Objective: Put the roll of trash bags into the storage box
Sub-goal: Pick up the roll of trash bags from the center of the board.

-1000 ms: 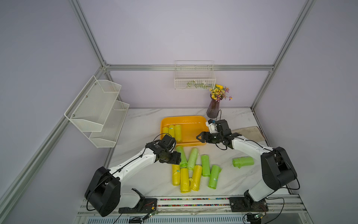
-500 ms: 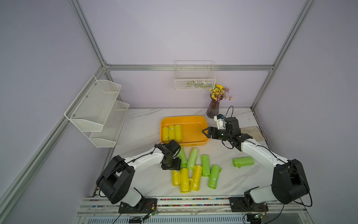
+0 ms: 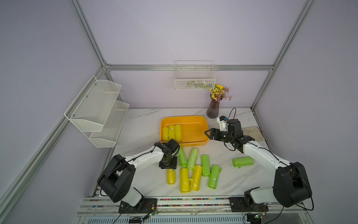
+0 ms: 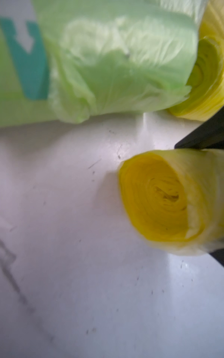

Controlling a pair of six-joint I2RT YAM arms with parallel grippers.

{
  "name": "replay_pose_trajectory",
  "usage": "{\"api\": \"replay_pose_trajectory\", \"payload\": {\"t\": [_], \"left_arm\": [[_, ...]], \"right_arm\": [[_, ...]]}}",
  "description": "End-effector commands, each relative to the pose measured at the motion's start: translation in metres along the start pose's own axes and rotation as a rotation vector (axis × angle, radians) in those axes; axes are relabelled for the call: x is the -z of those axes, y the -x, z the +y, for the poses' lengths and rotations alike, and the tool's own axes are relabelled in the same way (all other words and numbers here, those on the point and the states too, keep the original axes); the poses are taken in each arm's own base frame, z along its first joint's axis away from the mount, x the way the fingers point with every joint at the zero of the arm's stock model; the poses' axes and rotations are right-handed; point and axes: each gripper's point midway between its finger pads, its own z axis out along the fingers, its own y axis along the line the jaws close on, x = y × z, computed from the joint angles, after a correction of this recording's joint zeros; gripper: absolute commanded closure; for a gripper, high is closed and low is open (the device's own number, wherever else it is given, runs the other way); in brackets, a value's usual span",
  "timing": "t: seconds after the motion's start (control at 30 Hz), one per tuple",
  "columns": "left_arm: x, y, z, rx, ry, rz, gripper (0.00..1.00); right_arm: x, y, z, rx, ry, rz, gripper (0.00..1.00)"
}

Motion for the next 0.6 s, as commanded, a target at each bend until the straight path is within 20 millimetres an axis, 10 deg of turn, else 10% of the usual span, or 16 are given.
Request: {"api": "replay_pose_trajectory", "payload": {"t": [0.0, 0.57], "left_arm": [[0.012, 0.023, 0.009, -0.004, 0.039, -0.064, 0.47], [0.007, 0.001, 0.013, -0.001, 0.034, 0.021, 0.2]], "right_arm": [[0.005, 0.001, 0.0, -0.013, 0.01, -0.024, 0.18], [0.005, -0.004, -0.007, -0.013, -0.004, -0.011, 0.17]]}}
